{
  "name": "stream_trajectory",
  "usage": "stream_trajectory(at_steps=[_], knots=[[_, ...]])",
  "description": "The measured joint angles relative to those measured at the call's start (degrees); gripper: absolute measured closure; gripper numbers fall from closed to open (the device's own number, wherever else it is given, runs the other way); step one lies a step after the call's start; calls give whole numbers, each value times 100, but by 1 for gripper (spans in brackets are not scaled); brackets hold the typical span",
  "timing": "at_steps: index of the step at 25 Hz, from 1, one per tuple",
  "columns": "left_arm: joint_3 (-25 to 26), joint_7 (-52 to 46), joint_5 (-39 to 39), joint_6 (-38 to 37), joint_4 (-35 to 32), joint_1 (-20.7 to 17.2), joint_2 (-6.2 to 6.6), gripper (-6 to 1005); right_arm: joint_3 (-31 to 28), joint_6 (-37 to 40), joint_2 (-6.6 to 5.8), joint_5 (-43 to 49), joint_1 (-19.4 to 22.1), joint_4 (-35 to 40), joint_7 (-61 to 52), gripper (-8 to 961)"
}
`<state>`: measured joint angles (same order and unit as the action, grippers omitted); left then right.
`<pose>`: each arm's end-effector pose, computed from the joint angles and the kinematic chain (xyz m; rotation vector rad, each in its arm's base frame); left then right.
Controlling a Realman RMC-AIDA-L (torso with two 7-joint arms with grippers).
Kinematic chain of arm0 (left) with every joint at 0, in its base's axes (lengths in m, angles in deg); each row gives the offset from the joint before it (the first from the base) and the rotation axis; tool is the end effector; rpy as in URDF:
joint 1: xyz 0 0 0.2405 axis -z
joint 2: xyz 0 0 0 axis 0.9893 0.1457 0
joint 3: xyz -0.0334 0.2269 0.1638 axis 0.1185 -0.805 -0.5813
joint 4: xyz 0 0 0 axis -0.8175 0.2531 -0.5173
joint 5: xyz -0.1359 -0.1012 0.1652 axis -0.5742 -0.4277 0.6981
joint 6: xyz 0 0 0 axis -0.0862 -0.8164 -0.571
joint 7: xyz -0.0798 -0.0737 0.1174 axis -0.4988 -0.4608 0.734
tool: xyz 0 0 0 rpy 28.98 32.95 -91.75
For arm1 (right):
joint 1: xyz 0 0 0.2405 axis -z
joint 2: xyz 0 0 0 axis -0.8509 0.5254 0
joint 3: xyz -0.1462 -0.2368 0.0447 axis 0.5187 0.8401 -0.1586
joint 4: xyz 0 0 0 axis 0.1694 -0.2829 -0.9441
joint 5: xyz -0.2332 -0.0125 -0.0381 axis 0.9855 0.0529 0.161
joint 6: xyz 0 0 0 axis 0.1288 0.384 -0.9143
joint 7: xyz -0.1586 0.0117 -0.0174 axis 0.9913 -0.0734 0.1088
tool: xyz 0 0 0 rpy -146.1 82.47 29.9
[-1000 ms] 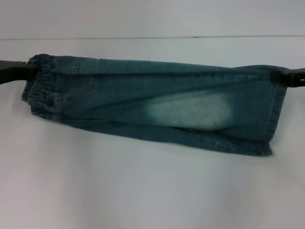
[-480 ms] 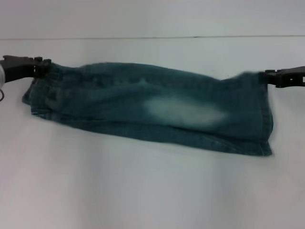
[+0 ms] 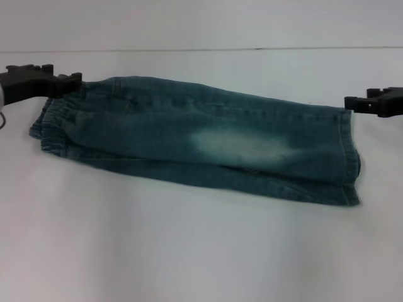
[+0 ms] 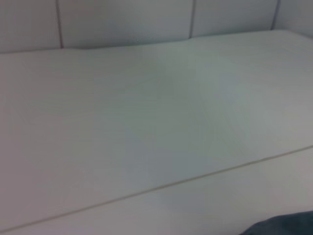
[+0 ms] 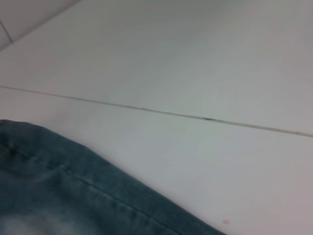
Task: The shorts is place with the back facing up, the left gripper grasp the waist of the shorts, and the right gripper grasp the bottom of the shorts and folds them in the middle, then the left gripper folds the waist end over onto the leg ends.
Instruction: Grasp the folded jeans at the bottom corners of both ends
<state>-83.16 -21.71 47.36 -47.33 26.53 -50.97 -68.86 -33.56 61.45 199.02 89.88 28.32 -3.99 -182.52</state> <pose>-0.3119 0.4558 0.0308 -2.0936 -0.8733 -0.2819 0.3296 0.4273 0.0491 -2.2449 1.0427 0.3077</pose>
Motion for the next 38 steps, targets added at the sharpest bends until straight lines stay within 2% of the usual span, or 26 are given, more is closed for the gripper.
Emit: stream_trajectory(at_steps=[5,10,12,17,19,23,27,34,38], knots=[[67,687,-589,-1098,-391,-520,57,398,-68,727,6,-1024,422,99,931,302],[465,1148,-587,-1611,-430,-776,65,165,-85,1265,127,-1662,624,-175,1997,146],[549,1289,-490,-1653,-429,-870,76,144,-84,1461,135,-1771,638,-398,2294,79],[638,1518,-257,-1566,-372,-960,49,112,-84,1798,134,-1871,644,-640,2718,81],[608,1636,-212,-1263,-280,-974,14,112,-84,1875,138,-1885,632,-681,2731,81],[563,1804,-197,-943,-43,-961,24,111,-84,1971,138,-1892,582,-762,2733,82],[509,2056,-84,-594,237,-868,39,111,-84,2027,139,-1916,560,-778,2707,84],[452,2246,43,-322,309,-769,22,126,-62,2044,139,-2029,541,-811,2655,87],[397,2311,150,-148,550,-599,68,138,-63,2020,139,-2034,498,-944,2638,89]])
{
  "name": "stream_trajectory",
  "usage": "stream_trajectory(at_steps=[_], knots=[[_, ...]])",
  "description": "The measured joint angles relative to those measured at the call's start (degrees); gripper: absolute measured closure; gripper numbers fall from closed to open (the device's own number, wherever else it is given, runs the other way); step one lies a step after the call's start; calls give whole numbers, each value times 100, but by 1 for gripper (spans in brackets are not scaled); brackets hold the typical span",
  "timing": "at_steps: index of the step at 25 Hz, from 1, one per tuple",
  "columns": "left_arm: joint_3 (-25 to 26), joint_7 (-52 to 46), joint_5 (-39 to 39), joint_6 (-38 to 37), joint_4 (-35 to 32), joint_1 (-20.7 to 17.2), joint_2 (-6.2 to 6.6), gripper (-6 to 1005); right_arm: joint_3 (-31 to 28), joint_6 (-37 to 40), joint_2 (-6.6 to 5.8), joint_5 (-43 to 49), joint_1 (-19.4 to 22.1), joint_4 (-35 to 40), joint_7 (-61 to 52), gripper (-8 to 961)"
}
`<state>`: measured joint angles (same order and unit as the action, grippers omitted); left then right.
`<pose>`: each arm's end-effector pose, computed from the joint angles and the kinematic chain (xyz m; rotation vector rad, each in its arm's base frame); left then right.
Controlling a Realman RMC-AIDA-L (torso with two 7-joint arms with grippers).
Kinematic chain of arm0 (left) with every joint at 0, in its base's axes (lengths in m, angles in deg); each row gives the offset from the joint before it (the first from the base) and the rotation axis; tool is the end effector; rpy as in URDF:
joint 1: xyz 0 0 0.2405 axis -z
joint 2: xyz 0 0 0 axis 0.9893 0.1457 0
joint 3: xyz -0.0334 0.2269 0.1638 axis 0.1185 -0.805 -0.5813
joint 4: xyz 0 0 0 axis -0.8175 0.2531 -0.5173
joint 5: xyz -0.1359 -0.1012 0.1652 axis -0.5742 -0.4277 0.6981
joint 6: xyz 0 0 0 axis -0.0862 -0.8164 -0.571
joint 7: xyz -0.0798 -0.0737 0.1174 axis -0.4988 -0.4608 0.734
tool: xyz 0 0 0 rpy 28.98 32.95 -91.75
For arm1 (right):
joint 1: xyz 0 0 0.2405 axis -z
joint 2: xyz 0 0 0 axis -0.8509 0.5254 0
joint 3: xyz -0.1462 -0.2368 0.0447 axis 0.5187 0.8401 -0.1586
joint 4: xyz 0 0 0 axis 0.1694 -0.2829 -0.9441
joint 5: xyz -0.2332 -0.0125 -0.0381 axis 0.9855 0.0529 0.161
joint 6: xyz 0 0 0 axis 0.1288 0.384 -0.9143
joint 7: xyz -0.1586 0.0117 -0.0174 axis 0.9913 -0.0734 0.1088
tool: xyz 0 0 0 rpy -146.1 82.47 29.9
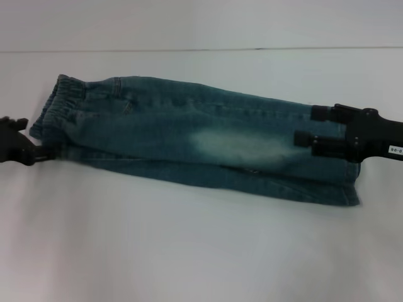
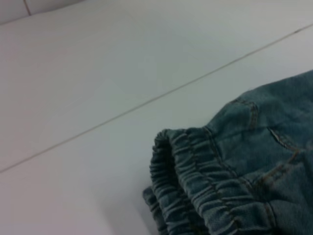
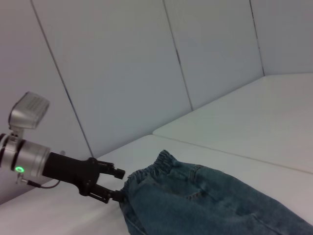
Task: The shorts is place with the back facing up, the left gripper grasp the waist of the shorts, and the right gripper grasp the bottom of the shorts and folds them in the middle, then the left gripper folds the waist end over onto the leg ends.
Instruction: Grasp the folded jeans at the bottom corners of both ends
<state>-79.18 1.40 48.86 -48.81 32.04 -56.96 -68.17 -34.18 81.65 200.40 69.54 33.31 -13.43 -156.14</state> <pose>-0.3848 0.4034 0.0186 -2.2020 -0.6811 -0.0123 0.3029 0.3619 0.0063 -2.5666 0.7223 0.7876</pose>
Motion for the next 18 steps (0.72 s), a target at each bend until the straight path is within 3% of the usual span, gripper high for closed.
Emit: stream_trajectory(at_steps=[8,18], knots=[[-78,-25,435,310,444,396,84,161,-10,10,0,0,-5,-3,-41,92],[-69,-142,473,206,468,471,120,189,-18,-64,-7,24,-110,28,-178,92]])
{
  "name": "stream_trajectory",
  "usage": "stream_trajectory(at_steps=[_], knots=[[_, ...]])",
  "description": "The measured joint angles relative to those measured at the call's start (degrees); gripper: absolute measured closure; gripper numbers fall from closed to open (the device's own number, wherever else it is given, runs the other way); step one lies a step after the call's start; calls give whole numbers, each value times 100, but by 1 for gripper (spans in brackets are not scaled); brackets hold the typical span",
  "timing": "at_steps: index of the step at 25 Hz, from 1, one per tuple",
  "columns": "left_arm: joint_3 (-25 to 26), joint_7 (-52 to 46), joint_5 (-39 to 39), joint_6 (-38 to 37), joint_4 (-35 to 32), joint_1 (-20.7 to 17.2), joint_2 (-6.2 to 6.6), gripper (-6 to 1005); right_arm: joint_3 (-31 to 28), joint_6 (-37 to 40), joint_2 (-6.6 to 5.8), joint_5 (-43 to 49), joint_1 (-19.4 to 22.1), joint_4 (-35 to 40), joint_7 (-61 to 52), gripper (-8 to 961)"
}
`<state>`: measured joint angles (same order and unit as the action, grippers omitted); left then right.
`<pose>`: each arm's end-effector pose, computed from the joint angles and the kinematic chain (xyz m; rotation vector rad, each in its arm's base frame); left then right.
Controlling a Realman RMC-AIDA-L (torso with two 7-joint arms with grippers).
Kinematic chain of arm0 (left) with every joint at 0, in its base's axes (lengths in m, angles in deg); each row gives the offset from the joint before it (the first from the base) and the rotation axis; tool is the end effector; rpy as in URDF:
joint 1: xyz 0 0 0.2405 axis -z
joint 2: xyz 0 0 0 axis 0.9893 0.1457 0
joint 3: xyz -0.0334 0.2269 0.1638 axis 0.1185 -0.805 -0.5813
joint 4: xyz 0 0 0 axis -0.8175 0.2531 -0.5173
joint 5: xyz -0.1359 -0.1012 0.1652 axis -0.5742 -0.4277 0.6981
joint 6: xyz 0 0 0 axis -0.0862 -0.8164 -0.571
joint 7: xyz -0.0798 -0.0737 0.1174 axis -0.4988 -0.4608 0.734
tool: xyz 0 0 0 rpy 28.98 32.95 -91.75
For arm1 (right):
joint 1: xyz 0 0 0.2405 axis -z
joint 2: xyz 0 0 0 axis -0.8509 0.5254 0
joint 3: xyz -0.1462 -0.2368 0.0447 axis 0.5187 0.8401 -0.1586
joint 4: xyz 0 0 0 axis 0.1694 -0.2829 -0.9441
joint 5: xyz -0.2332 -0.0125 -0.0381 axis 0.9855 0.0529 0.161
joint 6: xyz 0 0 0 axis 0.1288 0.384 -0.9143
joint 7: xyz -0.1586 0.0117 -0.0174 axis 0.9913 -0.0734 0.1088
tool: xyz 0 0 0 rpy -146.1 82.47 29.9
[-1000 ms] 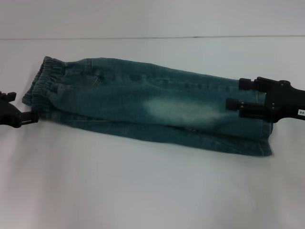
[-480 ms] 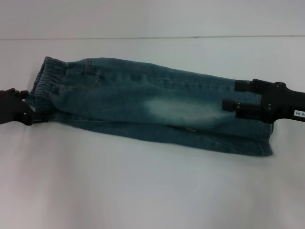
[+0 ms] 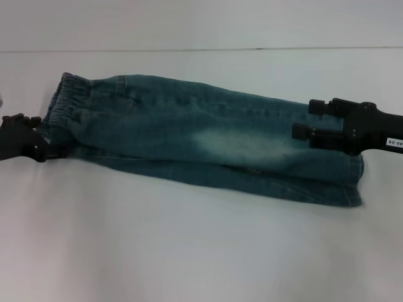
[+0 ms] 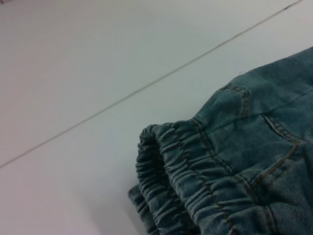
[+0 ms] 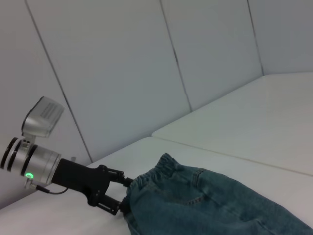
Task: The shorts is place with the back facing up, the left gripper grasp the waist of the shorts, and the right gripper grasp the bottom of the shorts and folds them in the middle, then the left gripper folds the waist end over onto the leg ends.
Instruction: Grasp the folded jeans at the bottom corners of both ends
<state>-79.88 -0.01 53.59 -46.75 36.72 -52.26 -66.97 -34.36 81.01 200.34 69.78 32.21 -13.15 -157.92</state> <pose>-0.3754 0.4230 0.0055 -2.2581 -0.6540 0.0610 0.2975 0.3694 0.0081 -2.5613 0.7385 0.7891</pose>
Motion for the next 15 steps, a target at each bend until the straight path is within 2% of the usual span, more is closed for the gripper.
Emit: stream_trajectory(at_steps=[8,15], knots=[[-16,-26,95,-194,5,32,-10,212,44,32,2,-4,-34,34,-87,91],[-16,-39,155,-353,-7,49,-19,421,19,44,7,-10,-39,5,-102,92]])
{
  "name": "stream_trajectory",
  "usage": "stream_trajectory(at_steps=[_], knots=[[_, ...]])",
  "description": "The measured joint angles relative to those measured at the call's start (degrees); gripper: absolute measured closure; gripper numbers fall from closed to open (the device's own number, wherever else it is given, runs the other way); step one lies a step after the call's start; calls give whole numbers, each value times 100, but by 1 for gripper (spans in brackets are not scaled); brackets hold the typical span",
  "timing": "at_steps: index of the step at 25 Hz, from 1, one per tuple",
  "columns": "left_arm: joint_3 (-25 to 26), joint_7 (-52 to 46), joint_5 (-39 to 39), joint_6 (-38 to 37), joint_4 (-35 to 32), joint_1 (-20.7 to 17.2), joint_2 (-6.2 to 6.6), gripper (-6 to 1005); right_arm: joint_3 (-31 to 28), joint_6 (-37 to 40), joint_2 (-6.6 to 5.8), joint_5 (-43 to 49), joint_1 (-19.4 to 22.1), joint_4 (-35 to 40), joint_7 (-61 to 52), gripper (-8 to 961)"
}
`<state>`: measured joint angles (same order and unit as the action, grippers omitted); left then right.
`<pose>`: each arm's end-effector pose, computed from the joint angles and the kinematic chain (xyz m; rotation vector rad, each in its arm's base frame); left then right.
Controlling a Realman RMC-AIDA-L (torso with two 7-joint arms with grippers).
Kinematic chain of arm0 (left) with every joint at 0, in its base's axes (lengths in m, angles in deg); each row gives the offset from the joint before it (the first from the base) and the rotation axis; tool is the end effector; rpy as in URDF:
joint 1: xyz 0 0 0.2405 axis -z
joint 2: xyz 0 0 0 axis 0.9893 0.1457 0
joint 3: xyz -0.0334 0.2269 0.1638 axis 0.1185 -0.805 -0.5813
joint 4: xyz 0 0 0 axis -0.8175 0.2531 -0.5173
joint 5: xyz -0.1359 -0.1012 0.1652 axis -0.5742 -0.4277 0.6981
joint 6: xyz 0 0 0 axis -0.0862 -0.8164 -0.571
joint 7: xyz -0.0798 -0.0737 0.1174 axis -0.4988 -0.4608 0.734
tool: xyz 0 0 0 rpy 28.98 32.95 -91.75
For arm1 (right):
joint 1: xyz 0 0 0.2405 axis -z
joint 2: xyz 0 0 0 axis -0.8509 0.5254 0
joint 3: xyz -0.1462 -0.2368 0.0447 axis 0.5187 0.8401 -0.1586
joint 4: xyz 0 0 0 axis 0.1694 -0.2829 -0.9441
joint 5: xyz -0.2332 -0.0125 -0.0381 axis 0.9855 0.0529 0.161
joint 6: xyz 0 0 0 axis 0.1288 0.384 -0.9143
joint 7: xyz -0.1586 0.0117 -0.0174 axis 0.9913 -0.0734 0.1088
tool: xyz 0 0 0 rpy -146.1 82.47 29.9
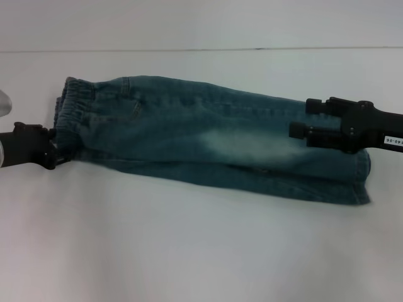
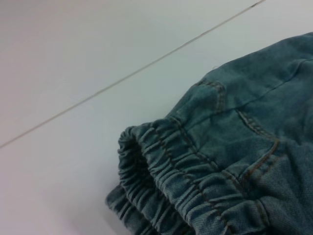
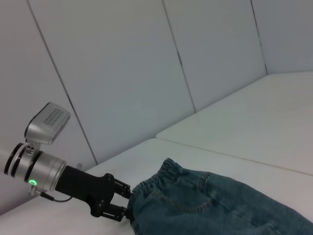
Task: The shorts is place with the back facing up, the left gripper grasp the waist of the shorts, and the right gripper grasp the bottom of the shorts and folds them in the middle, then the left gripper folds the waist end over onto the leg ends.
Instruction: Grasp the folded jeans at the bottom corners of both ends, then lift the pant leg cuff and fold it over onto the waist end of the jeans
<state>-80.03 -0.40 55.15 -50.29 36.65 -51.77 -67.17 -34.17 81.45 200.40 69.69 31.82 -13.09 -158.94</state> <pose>-0.3687 0.4186 -0.0036 -2.3300 -0.6519 0.0605 0.2934 0.3705 0.0073 -2.5712 0.7502 0.8024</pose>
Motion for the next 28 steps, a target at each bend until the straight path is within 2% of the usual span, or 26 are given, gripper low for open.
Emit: stream_trajectory(at_steps=[4,12,17,23,28], knots=[[0,2,6,-171,-25,11,4,509,10,31,0,-3,28,-1,-29,93],[-64,3,7,-93,-144,-8,-74,643,-17,115,1,-158,198,-23,8,94],[-93,-125,38,-199,-603,-36,-196,707,-38,83,0,-199,269,-31,132,95],[-267,-547,46,-690,-1302,-38,-215,767,-40,-124,0,-211,230,-223,407,97],[-293,-1071,22,-1206,-2011,12,-204,846,-39,-594,8,-455,144,-612,697,102]])
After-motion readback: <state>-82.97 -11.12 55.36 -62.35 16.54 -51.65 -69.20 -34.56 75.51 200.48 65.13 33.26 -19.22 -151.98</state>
